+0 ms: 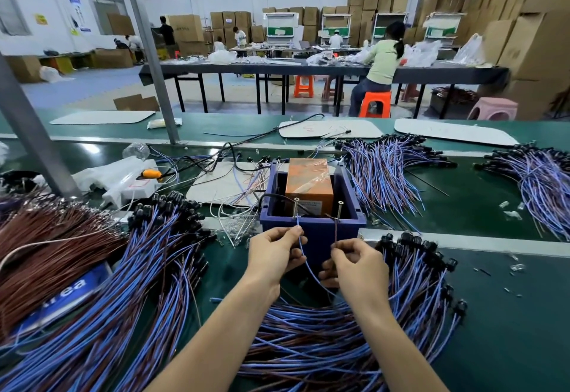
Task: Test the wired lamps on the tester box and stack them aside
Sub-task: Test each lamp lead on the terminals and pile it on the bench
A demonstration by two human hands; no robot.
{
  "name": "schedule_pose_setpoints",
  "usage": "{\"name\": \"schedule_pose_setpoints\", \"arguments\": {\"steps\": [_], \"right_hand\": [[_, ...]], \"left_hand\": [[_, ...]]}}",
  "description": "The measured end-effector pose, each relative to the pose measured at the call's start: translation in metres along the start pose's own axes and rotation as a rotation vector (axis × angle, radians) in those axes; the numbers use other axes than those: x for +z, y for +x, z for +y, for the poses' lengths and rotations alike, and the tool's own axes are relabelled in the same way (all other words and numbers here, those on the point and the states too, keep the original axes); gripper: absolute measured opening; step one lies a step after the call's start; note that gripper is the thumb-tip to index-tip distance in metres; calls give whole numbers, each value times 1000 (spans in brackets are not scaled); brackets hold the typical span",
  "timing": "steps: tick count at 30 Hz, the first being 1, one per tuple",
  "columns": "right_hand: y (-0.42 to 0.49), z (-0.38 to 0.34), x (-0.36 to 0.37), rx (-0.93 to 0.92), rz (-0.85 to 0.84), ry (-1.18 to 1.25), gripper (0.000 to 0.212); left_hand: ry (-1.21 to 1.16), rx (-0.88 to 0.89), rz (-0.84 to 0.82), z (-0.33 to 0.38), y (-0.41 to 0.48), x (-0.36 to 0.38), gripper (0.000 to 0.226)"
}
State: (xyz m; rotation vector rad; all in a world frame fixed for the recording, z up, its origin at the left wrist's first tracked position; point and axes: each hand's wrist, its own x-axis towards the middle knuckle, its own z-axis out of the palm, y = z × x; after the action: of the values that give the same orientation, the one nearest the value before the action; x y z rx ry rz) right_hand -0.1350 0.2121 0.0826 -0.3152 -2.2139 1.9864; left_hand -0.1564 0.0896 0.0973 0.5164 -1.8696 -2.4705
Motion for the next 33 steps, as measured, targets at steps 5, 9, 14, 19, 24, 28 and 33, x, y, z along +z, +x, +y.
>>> {"name": "schedule_pose_setpoints", "arguments": {"steps": [5, 9, 14, 19, 24, 28, 33], "right_hand": [[-2, 0, -1, 12, -2, 29, 15], [-5, 2, 0, 3, 14, 69, 15], [-6, 4, -1, -17, 55, 95, 15], [-7, 4, -2, -29, 64, 99, 15], [-7, 2, -1, -31, 65, 89, 15], [-15, -1, -1, -32, -165, 20, 16], [-29, -8, -6, -60, -508, -216, 17]], "left_hand": [[20, 20, -4, -2, -1, -4, 13], [32, 35, -4, -3, -2, -7, 14], [27, 34, -5, -3, -2, -9, 13], [29, 21, -9, -4, -3, -11, 13], [26, 20, -12, -1, -6, -11, 13], [14, 23, -148, 4, -18, -13, 12], [161, 179, -251, 16, -23, -52, 16]]}}
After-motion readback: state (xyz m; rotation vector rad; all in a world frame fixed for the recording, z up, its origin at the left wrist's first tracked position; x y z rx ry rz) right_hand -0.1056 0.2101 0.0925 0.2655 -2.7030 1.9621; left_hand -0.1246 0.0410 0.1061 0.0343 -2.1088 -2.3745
